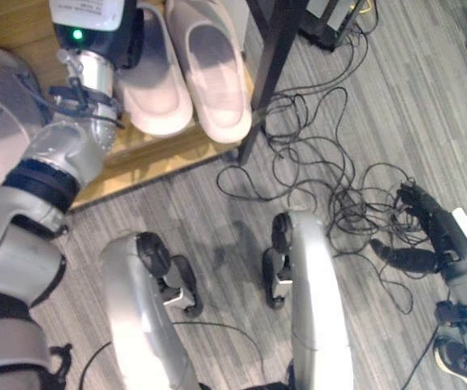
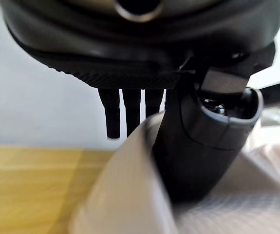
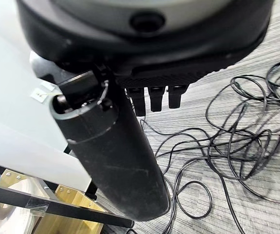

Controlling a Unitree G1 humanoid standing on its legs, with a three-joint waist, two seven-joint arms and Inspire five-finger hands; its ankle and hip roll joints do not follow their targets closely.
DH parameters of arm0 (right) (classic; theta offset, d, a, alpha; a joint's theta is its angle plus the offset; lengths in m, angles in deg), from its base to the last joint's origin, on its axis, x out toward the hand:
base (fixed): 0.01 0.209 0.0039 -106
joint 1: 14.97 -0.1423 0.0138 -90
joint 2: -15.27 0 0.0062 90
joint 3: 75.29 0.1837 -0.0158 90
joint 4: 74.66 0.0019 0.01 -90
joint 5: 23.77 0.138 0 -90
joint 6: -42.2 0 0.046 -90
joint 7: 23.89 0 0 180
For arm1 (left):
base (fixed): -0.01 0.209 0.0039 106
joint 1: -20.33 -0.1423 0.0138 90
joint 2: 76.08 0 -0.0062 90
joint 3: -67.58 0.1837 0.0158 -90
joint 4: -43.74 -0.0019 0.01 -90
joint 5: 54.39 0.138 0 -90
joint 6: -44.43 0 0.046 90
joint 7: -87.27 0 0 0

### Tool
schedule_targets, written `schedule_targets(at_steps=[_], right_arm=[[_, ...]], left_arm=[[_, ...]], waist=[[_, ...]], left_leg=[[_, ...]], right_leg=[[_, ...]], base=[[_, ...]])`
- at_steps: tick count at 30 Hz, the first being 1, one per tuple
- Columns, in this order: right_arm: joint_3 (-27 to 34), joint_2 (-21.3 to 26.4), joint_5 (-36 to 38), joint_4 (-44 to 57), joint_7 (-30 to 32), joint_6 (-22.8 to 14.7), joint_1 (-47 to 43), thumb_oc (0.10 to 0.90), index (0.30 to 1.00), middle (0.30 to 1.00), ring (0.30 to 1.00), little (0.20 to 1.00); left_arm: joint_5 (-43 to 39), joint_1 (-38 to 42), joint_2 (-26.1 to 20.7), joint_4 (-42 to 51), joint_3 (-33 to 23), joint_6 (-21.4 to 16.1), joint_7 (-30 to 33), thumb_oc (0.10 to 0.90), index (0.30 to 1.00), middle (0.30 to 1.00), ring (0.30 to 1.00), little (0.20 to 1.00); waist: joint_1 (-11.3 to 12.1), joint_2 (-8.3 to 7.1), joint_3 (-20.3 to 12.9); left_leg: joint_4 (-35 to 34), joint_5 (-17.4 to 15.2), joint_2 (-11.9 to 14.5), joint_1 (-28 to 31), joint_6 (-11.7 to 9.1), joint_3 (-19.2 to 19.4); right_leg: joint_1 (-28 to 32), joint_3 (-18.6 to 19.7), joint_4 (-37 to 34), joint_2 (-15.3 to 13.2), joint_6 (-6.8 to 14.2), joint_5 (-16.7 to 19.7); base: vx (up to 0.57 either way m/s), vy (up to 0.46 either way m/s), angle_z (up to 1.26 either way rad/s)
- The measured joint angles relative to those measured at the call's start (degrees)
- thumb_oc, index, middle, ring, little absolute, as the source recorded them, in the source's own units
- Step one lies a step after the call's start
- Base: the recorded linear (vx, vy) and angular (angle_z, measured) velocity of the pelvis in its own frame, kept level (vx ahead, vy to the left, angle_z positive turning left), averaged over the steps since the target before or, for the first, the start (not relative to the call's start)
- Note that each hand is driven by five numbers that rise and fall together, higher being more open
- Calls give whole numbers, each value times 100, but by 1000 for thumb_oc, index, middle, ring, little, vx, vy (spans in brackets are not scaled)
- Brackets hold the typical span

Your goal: Arrange the slippers neatly on the shoe rack.

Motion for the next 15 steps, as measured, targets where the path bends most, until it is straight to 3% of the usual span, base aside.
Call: schedule_targets(at_steps=[1, 3, 4, 6, 8, 10, 15], right_arm=[[216, 331, 201, 3, -146, 59, 160, 800, 900, 900, 900, 900], [283, 291, 320, -81, -192, 81, 175, 800, 900, 900, 900, 900], [-248, -143, 218, -1064, -78, -317, -485, 800, 900, 900, 900, 900], [-904, -796, -49, -2207, 142, -173, -1205, 800, 900, 900, 900, 900], [-1776, -878, -309, -2776, 85, 119, -1507, 800, 900, 900, 900, 900], [-2058, -1240, -391, -2784, 78, 146, -1501, 800, 900, 900, 900, 900], [-2151, -1577, -405, -2753, 125, 144, -1571, 800, 900, 900, 900, 900]], left_arm=[[-117, 28, 12, -91, -2, 26, -152, 800, 900, 900, 900, 900], [-117, 48, 61, -86, -3, 29, -208, 800, 900, 900, 900, 900], [-114, -18, 291, -67, -54, 156, -291, 800, 900, 900, 900, 900], [-118, -81, 572, -119, -60, 215, -383, 800, 900, 900, 900, 900], [-117, -49, 572, -116, -57, 215, -418, 800, 900, 900, 900, 900], [-117, 10, 559, -118, -63, 252, -528, 800, 900, 900, 900, 900], [-110, 134, 562, 96, -62, 389, -759, 800, 900, 900, 900, 900]], waist=[[-18, -30, -8], [-21, -41, -14], [22, -149, -27], [120, -231, -53], [123, -238, -49], [94, -237, -48], [110, -235, -46]], left_leg=[[93, -44, -85, 12, 4, 7], [140, -54, -101, 6, 19, 20], [133, -87, -176, 149, 39, 19], [35, -96, -204, 276, 31, 27], [-1, -96, -214, 298, 29, 140], [3, -101, -290, 297, 20, 184], [19, -110, -307, 299, 3, 251]], right_leg=[[33, 12, 141, -87, -36, -102], [54, 34, 226, -116, -22, -188], [230, 22, 251, -185, -8, -273], [359, 23, 173, -183, -10, -322], [315, 135, 188, -186, -19, -334], [300, 201, 245, -214, 8, -382], [265, 268, 331, -250, 5, -450]], base=[[17, -35, 18], [11, -18, 23], [3, -6, 21], [-1, -21, 15], [7, -32, 6], [3, -19, 11], [0, -17, 6]])
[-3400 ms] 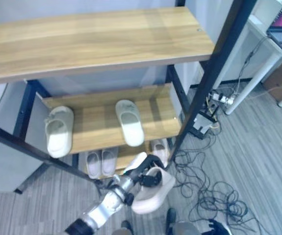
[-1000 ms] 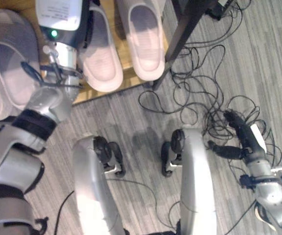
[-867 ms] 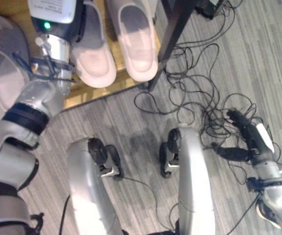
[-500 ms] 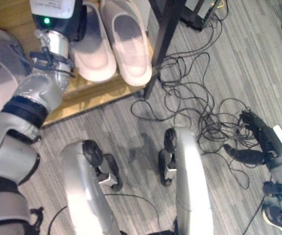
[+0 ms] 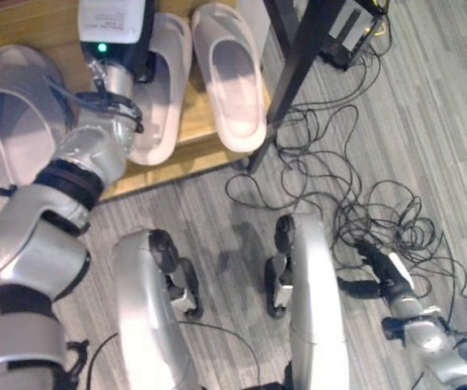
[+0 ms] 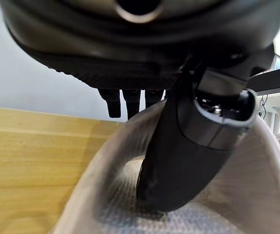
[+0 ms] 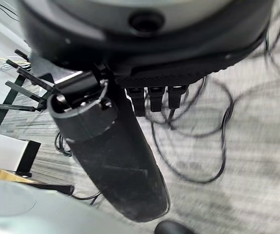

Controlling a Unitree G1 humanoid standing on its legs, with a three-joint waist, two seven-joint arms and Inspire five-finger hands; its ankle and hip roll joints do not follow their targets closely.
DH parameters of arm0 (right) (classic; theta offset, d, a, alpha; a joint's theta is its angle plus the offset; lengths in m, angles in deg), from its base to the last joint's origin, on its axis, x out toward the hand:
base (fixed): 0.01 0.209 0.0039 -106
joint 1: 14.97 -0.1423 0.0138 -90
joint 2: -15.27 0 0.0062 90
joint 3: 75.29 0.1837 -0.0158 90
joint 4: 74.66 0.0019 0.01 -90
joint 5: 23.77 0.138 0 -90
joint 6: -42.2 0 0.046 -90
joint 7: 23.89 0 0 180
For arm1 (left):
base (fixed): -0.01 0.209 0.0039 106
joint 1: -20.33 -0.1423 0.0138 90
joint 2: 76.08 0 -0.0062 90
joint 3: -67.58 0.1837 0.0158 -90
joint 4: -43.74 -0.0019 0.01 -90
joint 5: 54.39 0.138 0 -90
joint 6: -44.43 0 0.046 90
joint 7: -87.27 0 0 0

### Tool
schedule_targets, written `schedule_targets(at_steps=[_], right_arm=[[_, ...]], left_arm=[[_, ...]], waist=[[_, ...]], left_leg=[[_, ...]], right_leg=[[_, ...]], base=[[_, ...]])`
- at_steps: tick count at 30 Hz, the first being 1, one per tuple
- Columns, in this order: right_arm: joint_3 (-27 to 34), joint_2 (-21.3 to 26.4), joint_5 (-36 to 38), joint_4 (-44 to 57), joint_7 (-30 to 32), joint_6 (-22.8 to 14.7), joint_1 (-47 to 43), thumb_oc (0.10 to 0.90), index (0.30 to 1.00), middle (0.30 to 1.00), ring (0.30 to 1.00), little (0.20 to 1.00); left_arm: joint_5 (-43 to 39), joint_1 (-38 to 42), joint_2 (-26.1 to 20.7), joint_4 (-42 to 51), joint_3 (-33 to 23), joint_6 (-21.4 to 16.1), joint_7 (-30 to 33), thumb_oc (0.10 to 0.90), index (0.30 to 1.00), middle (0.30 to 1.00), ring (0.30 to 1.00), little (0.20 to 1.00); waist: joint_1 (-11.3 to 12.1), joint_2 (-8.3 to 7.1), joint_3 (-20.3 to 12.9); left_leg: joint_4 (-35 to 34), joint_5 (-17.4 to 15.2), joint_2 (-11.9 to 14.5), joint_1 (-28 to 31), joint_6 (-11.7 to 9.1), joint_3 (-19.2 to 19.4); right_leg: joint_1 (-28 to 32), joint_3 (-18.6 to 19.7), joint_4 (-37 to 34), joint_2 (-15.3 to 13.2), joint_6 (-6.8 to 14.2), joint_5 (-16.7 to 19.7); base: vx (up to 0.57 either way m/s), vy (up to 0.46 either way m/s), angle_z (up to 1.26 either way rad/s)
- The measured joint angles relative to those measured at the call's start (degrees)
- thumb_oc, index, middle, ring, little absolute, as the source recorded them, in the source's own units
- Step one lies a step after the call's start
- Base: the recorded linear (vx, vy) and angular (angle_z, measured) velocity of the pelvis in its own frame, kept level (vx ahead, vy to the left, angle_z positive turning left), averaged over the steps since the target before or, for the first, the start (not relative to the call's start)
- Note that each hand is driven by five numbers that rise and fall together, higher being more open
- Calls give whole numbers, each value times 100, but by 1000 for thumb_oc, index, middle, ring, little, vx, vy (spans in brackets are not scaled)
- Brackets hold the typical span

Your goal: Arrange the slippers neatly on the shoe rack.

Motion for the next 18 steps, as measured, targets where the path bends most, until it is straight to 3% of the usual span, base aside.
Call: schedule_targets(at_steps=[11, 18], right_arm=[[16, -91, -440, -8, 138, 78, -252, 800, 900, 900, 900, 900], [-230, -111, -660, -94, 144, 148, -287, 800, 900, 900, 900, 900]], left_arm=[[269, 13, 13, 602, -2, 203, -167, 800, 900, 900, 900, 900], [190, -161, 174, 779, -394, 146, -246, 800, 900, 900, 900, 900]], waist=[[143, 6, 4], [162, 10, 7]], left_leg=[[148, -68, -76, -5, -45, -22], [180, -69, -92, 16, -46, -11]], right_leg=[[20, 10, 208, -68, -32, -169], [44, 32, 262, -78, -46, -191]], base=[[2, -6, 3], [0, 0, 0]])
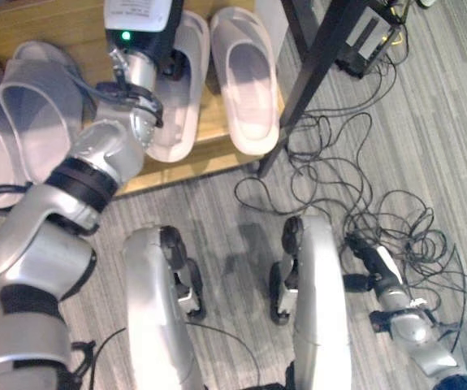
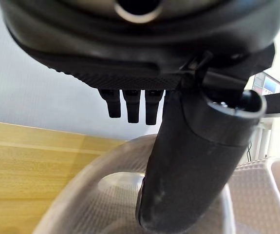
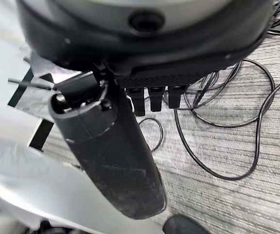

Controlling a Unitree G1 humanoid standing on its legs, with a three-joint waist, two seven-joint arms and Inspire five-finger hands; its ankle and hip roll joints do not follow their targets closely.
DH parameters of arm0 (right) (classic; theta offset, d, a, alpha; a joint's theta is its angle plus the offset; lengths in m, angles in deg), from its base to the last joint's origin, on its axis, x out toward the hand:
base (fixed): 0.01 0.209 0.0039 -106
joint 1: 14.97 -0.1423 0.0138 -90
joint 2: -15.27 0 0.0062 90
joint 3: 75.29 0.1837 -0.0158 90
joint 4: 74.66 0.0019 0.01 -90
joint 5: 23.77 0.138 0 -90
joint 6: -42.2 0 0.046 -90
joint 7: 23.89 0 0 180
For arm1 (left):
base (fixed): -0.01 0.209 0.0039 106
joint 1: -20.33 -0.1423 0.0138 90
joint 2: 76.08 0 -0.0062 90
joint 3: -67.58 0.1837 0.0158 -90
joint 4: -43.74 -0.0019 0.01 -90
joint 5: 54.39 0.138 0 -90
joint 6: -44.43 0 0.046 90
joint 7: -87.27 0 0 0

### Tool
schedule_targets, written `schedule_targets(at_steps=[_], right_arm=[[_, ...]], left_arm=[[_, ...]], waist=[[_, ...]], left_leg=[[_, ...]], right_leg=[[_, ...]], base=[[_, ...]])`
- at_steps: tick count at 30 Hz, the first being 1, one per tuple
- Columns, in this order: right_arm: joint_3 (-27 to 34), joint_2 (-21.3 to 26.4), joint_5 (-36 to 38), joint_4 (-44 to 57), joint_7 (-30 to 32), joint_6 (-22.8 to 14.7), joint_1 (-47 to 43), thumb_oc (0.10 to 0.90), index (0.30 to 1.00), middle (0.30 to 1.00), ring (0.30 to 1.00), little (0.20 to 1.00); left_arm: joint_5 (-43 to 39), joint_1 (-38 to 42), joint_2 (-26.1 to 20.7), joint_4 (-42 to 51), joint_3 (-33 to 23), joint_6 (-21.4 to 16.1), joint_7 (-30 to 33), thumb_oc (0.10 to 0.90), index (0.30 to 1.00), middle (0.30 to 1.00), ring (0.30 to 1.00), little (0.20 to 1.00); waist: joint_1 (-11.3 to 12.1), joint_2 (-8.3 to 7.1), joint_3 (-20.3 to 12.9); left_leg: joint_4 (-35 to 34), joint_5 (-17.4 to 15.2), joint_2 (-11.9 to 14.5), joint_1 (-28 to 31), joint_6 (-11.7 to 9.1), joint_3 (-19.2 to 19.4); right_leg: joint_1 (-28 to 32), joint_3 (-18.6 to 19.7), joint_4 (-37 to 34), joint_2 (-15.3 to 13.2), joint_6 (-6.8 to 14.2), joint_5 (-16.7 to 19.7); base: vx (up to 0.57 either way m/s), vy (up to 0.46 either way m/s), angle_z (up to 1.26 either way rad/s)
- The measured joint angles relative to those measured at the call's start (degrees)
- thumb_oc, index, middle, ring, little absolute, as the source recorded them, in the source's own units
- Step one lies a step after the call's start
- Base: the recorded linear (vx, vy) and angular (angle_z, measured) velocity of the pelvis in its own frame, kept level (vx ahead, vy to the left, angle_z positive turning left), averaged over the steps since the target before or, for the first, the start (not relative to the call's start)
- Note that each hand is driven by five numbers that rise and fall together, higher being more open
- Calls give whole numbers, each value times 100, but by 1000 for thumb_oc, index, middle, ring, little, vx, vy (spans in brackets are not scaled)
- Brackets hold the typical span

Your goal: Arrange the slippers neatly on the shoe rack.

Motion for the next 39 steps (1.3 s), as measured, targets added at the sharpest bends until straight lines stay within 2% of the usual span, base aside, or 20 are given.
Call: schedule_targets(at_steps=[11, 16, 21, 24, 26, 31, 36, 39], right_arm=[[-152, -29, -231, -142, 4, 163, -57, 800, 900, 900, 900, 900], [-339, -50, -440, -347, -1, 254, -99, 800, 900, 900, 900, 900], [-362, -155, -442, -371, -13, 271, -100, 800, 900, 900, 900, 900], [-398, -206, -446, -460, -18, 271, -141, 800, 900, 900, 900, 900], [-406, -262, -449, -576, -22, 287, -152, 800, 900, 900, 900, 900], [-407, -287, -450, -586, -41, 365, -134, 800, 900, 900, 900, 900], [-427, -405, -458, -620, -146, 373, -136, 800, 900, 900, 900, 900], [-539, -488, -507, -812, -198, 371, -148, 800, 900, 900, 900, 900]], left_arm=[[-237, -9, 3, 133, 0, -22, -256, 800, 900, 900, 900, 900], [-549, -162, -11, 388, -3, -222, -258, 800, 900, 900, 900, 900], [-672, -318, -29, 480, -55, -237, -260, 800, 900, 900, 900, 900], [-883, -481, -253, 1012, -58, -284, -297, 800, 900, 900, 900, 900], [-887, -503, -257, 1075, -58, -371, -300, 800, 900, 900, 900, 900], [-885, -693, -487, 1244, -79, -398, -300, 800, 900, 900, 900, 900], [-913, -1137, -731, 1744, -472, -478, -331, 800, 900, 900, 900, 900], [-1105, -1235, -946, 2095, -511, -537, -329, 800, 900, 900, 900, 900]], waist=[[30, 19, 11], [151, 40, 20], [160, 41, 20], [191, 48, 23], [277, 54, 25], [294, 55, 24], [312, 77, 30], [413, 114, 31]], left_leg=[[13, 7, -80, 13, -12, 9], [12, 10, -88, 45, -20, 11], [13, 13, -102, 51, -26, 16], [-11, 27, -123, 74, -72, 24], [-12, 25, -133, 85, -78, 29], [-3, 13, -187, 84, -118, 13], [33, -4, -197, 77, -151, 1], [33, -4, -200, 94, -152, 12]], right_leg=[[11, 19, 88, -48, -9, -54], [29, 22, 116, -60, -44, -77], [36, 28, 134, -76, -58, -101], [43, 45, 139, -81, -58, -117], [43, 54, 168, -85, -101, -144], [47, 45, 204, -110, -95, -180], [69, 45, 221, -115, -71, -197], [87, 60, 225, -115, -70, -198]], base=[[-12, -14, 3], [0, 0, 0], [-7, -15, 2], [-13, -25, 4], [9, -3, 4], [4, -1, 2], [0, 0, 0], [0, 0, 0]])
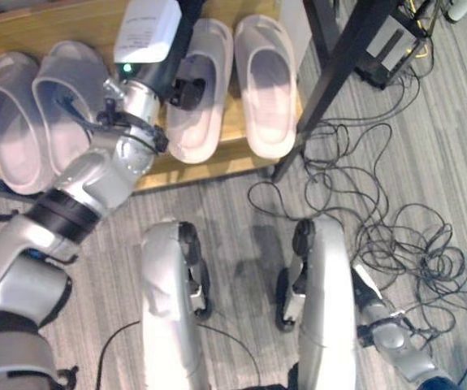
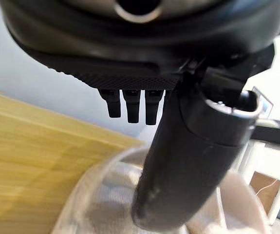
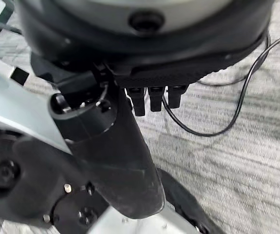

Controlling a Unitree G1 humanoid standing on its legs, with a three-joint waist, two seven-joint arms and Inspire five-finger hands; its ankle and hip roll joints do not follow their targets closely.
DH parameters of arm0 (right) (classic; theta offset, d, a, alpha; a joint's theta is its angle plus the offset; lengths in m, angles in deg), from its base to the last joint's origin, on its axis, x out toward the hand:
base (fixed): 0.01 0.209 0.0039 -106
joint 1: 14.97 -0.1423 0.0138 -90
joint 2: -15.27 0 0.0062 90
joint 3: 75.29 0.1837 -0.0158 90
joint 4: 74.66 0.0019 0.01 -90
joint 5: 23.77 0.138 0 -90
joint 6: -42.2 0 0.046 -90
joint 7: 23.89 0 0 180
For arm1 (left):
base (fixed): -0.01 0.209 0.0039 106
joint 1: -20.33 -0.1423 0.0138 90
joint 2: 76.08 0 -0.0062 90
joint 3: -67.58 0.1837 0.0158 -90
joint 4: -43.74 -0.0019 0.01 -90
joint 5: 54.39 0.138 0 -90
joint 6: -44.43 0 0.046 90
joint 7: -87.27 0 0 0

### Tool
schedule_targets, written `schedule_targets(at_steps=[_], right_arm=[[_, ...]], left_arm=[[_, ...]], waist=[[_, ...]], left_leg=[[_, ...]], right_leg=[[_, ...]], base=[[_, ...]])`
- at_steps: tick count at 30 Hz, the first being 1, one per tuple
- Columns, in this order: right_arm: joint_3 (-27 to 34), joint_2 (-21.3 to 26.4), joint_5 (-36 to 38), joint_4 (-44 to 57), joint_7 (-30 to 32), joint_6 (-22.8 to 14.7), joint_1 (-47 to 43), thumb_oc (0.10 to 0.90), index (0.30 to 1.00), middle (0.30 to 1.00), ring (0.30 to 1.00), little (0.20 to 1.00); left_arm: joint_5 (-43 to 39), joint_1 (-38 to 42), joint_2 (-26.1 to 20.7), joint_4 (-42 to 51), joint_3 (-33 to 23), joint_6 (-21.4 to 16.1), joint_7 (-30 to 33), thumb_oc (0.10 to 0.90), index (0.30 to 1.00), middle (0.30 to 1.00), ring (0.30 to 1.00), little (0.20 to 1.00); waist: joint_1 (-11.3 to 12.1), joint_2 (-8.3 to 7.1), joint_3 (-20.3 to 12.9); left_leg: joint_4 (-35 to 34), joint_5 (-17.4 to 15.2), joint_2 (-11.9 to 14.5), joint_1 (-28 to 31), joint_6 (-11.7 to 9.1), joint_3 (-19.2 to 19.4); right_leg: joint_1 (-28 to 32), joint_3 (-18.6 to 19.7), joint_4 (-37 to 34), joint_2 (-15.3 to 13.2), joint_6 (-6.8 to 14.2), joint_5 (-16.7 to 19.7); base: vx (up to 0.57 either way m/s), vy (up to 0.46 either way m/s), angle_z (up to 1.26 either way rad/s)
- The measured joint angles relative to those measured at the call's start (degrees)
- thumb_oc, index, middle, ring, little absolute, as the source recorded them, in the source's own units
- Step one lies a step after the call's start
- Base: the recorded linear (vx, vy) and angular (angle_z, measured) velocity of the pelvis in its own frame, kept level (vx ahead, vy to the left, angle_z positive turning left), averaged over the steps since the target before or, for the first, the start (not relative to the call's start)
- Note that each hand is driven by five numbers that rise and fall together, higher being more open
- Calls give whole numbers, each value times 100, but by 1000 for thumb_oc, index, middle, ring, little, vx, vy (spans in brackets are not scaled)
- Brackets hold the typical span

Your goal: Arrange the slippers neatly on the shoe rack.

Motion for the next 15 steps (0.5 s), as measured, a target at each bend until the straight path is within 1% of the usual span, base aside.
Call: schedule_targets(at_steps=[2, 3, 5, 8, 9, 12, 15], right_arm=[[-60, -4, -130, -75, -2, 11, 0, 800, 900, 900, 900, 900], [-93, -10, -171, -124, -16, 13, -5, 800, 900, 900, 900, 900], [-90, -10, -173, -121, -14, 11, -5, 800, 900, 900, 900, 900], [-79, -12, -268, -120, -8, 7, 4, 800, 900, 900, 900, 900], [-71, -13, -338, -121, -1, 7, 9, 800, 900, 900, 900, 900], [-63, -35, -395, -117, 4, 12, 41, 800, 900, 900, 900, 900], [-24, -42, -402, -91, 4, 14, 113, 800, 900, 900, 900, 900]], left_arm=[[-4, -167, -45, 211, -210, -60, 8, 800, 900, 900, 900, 900], [-3, -377, -83, 406, -442, -106, 107, 800, 900, 900, 900, 900], [-2, -437, -153, 433, -455, -114, 151, 800, 900, 900, 900, 900], [1, -887, -227, 720, -868, -162, 221, 800, 900, 900, 900, 900], [3, -1153, -268, 930, -1103, -171, 224, 800, 900, 900, 900, 900], [67, -1498, -437, 1155, -1256, -185, 266, 800, 900, 900, 900, 900], [373, -1868, -440, 1165, -1527, -179, 317, 800, 900, 900, 900, 900]], waist=[[42, 22, 3], [61, 37, 2], [68, 42, 2], [66, 68, 4], [66, 89, 8], [124, 125, 15], [199, 162, 12]], left_leg=[[0, -2, -4, 3, -5, 0], [1, -2, -12, 3, -5, 0], [4, -1, -17, 3, -7, -3], [7, -9, -17, 1, -23, -3], [12, -13, -17, -2, -29, -7], [48, -18, -16, -6, -37, -15], [58, -18, -16, -10, -39, -21]], right_leg=[[1, 1, 0, 2, 1, -2], [1, 1, 9, -5, -8, -20], [4, 0, 12, -5, -7, -21], [3, 3, 12, -4, -4, -24], [5, 1, 11, -3, 1, -31], [2, 7, 46, 3, 3, -34], [1, 7, 57, 5, 2, -35]], base=[[0, 0, 0], [0, 0, 0], [0, 0, 0], [0, 0, 0], [0, 0, 0], [0, 0, 0], [0, 0, 0]])
